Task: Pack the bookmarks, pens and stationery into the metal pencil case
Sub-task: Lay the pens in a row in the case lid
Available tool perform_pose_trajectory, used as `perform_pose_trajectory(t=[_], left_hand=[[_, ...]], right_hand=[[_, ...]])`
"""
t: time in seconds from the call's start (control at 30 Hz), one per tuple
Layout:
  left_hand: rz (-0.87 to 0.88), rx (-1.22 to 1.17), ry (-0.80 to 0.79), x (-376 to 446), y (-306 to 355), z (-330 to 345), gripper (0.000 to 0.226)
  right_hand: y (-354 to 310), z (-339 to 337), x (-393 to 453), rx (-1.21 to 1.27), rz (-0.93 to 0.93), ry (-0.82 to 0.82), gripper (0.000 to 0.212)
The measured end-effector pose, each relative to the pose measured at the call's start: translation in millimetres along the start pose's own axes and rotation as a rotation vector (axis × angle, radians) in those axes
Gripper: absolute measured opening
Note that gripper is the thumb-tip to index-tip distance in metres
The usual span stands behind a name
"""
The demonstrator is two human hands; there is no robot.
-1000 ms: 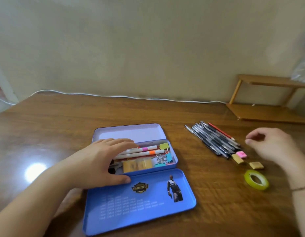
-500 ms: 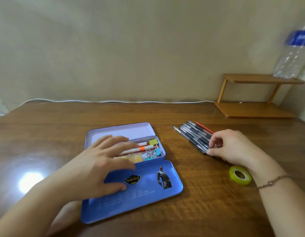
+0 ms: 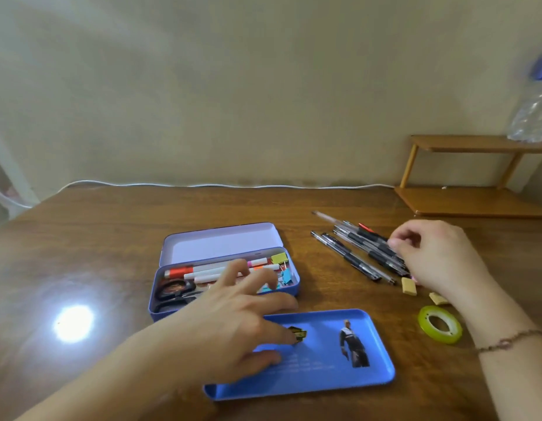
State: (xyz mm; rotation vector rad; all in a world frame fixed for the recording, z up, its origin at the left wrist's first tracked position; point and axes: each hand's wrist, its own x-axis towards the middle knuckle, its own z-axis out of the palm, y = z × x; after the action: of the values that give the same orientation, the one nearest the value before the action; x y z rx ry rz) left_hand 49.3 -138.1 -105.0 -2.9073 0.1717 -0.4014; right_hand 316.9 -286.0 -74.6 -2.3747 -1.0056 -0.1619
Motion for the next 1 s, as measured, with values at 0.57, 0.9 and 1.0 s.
perform_pose_trajectory(t=[0.57, 0.9, 1.0], left_hand=[[-0.217, -0.155, 0.251, -15.5, -10.6, 19.0, 0.012], [-0.254, -0.183, 0.209, -15.0, -10.2, 17.6, 0.01], [-0.246, -0.237, 0.175, -14.1, -5.5, 15.5, 0.011]], right_hand=[[-60.6, 13.0, -38.9, -0.248, -0.441, -0.548, 0.019], [-31.3, 13.8, -16.4, -0.17, -0.144, -0.179, 0.017], [-20.4, 20.0, -8.3, -0.238, -0.018, -0.155, 0.015]])
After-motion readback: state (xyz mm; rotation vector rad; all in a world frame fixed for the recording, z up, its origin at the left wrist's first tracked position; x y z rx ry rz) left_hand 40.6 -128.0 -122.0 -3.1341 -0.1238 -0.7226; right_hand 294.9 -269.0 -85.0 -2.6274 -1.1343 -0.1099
